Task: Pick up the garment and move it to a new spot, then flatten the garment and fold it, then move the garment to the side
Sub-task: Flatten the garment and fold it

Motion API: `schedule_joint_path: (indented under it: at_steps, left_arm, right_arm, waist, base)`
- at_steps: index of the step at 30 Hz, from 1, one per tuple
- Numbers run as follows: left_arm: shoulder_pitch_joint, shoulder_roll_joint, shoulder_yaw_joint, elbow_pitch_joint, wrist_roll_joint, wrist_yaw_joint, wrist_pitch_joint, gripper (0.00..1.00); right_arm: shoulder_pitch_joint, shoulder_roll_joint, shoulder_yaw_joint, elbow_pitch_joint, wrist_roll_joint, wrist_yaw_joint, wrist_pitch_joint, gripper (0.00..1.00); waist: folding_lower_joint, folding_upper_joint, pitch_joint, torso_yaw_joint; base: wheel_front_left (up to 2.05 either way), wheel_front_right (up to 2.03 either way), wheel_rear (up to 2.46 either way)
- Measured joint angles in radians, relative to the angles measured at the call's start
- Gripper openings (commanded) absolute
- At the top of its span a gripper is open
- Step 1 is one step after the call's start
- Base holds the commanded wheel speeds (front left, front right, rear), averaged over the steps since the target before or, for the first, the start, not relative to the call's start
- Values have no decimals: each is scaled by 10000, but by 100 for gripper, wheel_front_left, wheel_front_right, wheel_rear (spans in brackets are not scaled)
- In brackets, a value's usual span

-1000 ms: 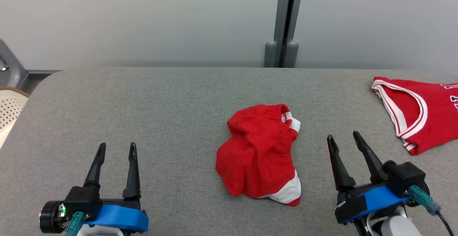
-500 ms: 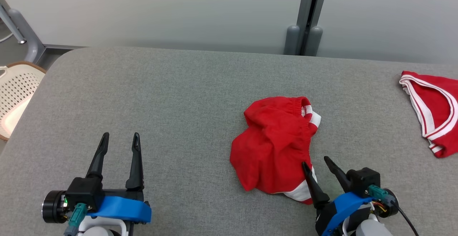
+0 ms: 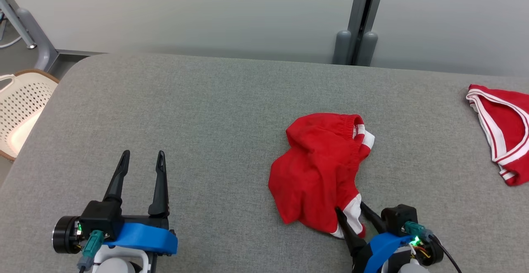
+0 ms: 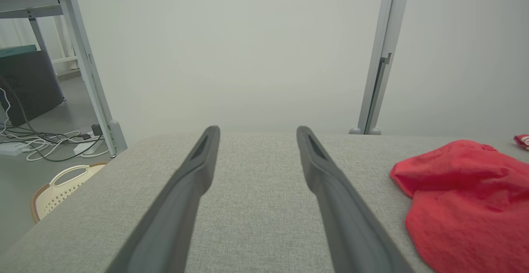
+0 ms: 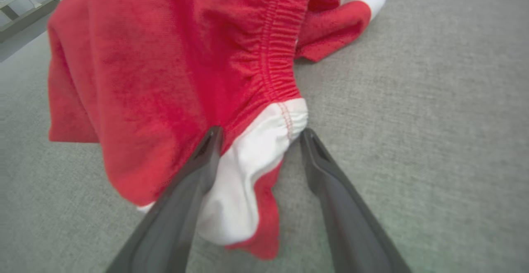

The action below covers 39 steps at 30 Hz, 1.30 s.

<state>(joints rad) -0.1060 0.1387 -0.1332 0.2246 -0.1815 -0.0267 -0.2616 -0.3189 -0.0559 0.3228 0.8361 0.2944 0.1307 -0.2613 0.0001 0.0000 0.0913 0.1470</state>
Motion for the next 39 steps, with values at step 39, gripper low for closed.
schedule_joint_path:
  at_steps: [39]
  left_arm:
    - [630, -351, 351, 196, 173, -313, 0, 100]
  right_arm:
    - [1474, -984, -1452, -3969, -293, 0, -2, 0]
  waist:
    - [-2, 0, -965, -534]
  base:
    - [0, 0, 0]
